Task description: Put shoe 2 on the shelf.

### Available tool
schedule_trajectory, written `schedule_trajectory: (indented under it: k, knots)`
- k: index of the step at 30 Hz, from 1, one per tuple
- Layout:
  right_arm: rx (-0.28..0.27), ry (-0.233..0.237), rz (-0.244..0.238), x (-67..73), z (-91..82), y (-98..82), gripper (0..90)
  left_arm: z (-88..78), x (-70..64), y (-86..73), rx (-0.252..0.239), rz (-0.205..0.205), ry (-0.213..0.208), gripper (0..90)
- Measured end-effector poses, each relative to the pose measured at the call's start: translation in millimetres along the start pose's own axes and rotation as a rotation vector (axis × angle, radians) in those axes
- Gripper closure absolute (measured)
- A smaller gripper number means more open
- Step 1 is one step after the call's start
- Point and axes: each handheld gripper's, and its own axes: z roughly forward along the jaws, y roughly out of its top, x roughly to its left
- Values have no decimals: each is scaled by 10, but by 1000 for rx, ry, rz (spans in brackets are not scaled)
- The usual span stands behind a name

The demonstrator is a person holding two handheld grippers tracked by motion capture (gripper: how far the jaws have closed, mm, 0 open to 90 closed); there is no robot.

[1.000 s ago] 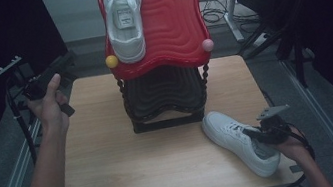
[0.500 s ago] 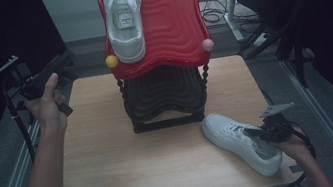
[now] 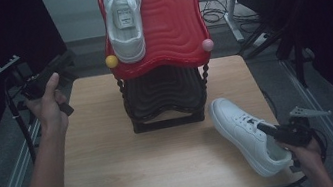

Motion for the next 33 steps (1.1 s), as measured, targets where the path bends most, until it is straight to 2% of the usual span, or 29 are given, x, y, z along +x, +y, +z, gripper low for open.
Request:
schedule_trajectory:
  k: [1,2,3,4,5,6,7,8,9,10,11,12,13,16,17,18,21,22,23,27,28,30,33]
  knots:
    - [0,0,0,0,0,0,833,0,-1,0,0,0,1,296]
    - [-38,11,38,-32,-48,-31,833,-1,0,0,2,3,1,297]
    - [-38,11,38,-32,-48,-31,833,-1,-1,-1,3,3,1,297]
    - [-84,13,70,-61,-83,-58,833,0,-3,-4,5,4,1,297]
    - [-84,13,70,-61,-83,-58,833,0,-3,-4,5,4,1,296]
    - [-126,13,100,-90,-113,-76,833,1,-3,-4,6,4,4,297]
    - [-126,13,100,-90,-113,-76,833,1,-3,-4,6,4,4,298]
    - [-159,12,119,-91,-130,-74,832,2,-3,-5,6,4,5,298]
    - [-159,12,119,-91,-130,-74,832,3,-3,-6,7,5,6,298]
    - [-197,7,124,-87,-138,-57,833,7,-4,-8,8,3,8,299]
    - [-197,7,124,-87,-138,-57,833,7,-4,-8,8,3,8,299]
    - [-230,9,140,-71,-140,-25,833,12,-4,-9,11,5,7,299]
    - [-230,9,140,-71,-140,-25,833,12,-4,-9,11,5,7,299]
    - [-299,26,167,-42,-129,65,833,16,-5,-11,14,9,10,299]
    - [-299,26,167,-42,-129,65,833,16,-5,-11,14,9,10,300]
    - [-333,43,180,-29,-124,128,833,18,-10,-11,16,8,12,300]
    - [-362,54,188,-21,-118,198,833,20,-15,-10,18,11,12,300]
    - [-392,59,199,-7,-108,279,833,24,-22,-10,19,12,10,300]
    - [-392,59,199,-7,-108,279,833,24,-22,-10,19,12,10,300]
    - [-438,45,205,22,-103,542,833,28,-30,-14,25,19,12,300]
    - [-438,45,205,22,-103,542,833,28,-30,-14,25,19,12,300]
    - [-467,40,209,46,-111,741,833,34,-30,-18,25,18,13,300]
    - [-487,41,212,60,-117,844,833,43,-29,-24,30,21,14,300]
